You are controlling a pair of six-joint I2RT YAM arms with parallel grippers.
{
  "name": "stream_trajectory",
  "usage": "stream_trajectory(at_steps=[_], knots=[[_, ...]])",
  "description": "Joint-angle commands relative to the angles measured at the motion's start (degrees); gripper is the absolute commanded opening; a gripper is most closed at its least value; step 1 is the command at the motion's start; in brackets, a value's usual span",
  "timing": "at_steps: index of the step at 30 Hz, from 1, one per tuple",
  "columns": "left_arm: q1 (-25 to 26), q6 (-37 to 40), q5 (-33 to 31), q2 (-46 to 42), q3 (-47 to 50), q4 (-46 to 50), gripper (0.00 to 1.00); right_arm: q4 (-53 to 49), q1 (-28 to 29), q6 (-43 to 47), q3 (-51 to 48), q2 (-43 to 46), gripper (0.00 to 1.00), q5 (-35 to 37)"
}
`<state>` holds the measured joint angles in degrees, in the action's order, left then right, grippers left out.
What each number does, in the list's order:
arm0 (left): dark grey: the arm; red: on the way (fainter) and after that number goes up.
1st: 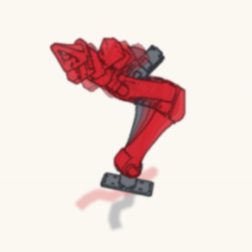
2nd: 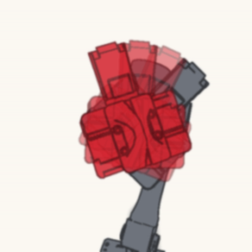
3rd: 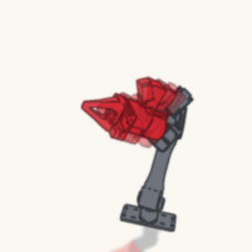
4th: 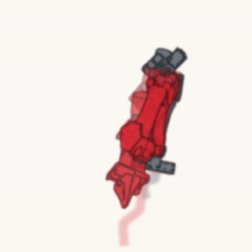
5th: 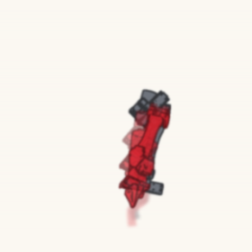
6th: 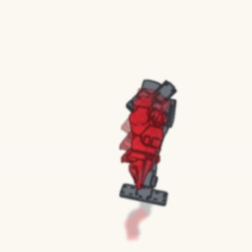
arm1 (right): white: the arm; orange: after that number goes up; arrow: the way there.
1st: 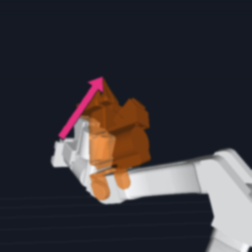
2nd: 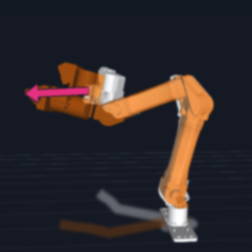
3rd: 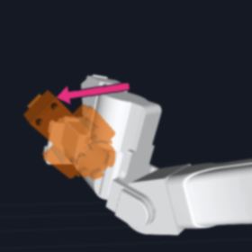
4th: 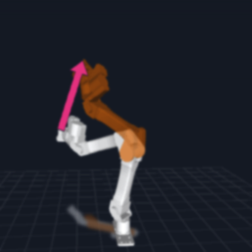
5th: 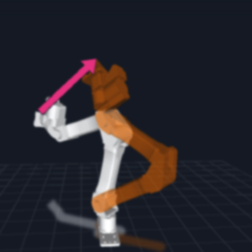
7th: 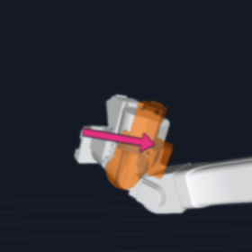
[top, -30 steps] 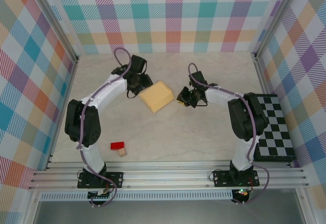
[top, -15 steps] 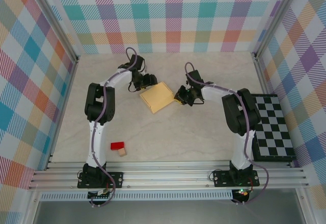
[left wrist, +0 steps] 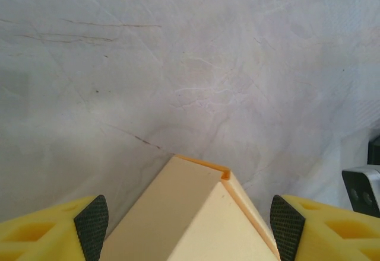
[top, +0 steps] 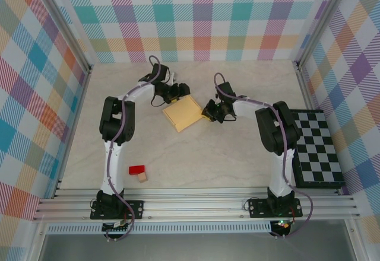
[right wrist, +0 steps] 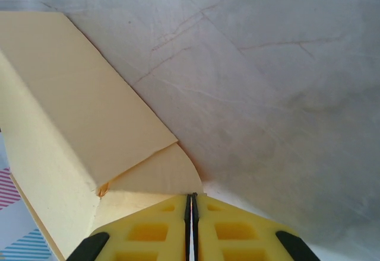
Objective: Fold the paper box
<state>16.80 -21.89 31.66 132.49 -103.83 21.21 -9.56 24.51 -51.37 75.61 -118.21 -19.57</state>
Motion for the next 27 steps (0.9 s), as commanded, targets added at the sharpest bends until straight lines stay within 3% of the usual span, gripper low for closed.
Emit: stream_trajectory(at_steps=[1, 9, 14, 20, 24, 27], knots=[[2.1, -0.7, 2.7, 3.2, -2.4, 1.0, 0.75, 4.3, -0.4, 1.4, 1.8, -2.6, 0.12, -3.1], [7.0, -2.6, 4.7, 3.9, -0.8, -0.7, 0.71, 13.8, -0.4, 3.6, 2.5, -4.6, 0.12, -5.9], [9.9, -7.6, 3.6, 4.0, 1.3, -4.0, 0.69, 22.3, 0.2, -2.5, 3.3, -5.9, 0.12, -11.3], [14.1, -11.6, 3.9, 5.0, 2.0, -8.9, 0.68, 28.7, 1.8, -5.3, 3.7, -4.4, 0.12, -12.0], [15.8, -13.0, 4.1, 5.6, 1.2, -9.7, 0.68, 29.9, 1.8, -6.1, 4.0, -4.8, 0.12, -11.6], [15.4, -11.6, 1.0, 5.9, -0.8, -5.9, 0.68, 24.6, 1.6, -4.6, 3.8, -4.1, 0.12, -10.1]])
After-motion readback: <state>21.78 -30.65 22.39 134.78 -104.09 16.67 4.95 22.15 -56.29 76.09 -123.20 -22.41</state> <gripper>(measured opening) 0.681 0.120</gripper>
